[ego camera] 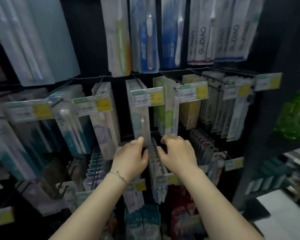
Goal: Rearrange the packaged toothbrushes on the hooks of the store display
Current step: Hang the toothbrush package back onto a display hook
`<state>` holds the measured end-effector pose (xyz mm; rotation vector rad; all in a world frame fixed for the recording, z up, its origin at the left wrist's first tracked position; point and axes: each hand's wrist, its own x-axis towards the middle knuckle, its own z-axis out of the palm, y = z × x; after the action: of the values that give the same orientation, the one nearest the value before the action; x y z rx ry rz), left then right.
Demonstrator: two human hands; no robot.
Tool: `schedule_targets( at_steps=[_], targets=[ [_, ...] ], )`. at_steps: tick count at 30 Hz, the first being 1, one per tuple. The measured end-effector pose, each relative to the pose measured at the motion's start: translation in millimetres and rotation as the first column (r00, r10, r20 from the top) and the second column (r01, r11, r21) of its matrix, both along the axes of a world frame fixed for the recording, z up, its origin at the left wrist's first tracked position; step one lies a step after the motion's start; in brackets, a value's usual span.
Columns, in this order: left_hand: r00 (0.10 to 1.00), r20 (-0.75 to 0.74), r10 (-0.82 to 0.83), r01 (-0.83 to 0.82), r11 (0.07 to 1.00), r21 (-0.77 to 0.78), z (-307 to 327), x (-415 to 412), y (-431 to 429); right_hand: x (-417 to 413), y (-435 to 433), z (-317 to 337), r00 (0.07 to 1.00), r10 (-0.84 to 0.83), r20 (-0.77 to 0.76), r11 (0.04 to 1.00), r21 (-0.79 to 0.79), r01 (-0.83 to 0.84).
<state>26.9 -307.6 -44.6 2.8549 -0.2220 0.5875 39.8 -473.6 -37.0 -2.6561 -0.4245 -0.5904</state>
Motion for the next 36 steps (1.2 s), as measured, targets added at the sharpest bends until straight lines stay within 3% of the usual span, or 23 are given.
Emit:
schedule_targets(
  at_steps=[10, 23, 28, 36],
  targets=[
    [0.992, -0.005, -0.127, 0.127, 0.992, -0.004, 0, 30, -43, 16, -42, 2, 0.995, -0.099, 0.000, 0.994, 0.039, 0.098],
    [0.983, -0.049, -0.176, 0.171, 0.981, -0.090, 13, 94, -145, 63, -131, 19, 0.998, -0.055, -0.007, 0.998, 0.028, 0.055],
    [0.978, -0.118, -0.170, 0.129, 0.948, -0.292, 15, 129, -181, 78, -162, 21, 1.000, -0.015, -0.011, 0.998, 0.054, 0.016],
    [0.969, -0.054, -0.240, 0.157, 0.773, -0.614, 29, 177, -230, 94, -191, 24, 1.000, 0.018, 0.016, 0.999, 0.040, -0.019]
  ],
)
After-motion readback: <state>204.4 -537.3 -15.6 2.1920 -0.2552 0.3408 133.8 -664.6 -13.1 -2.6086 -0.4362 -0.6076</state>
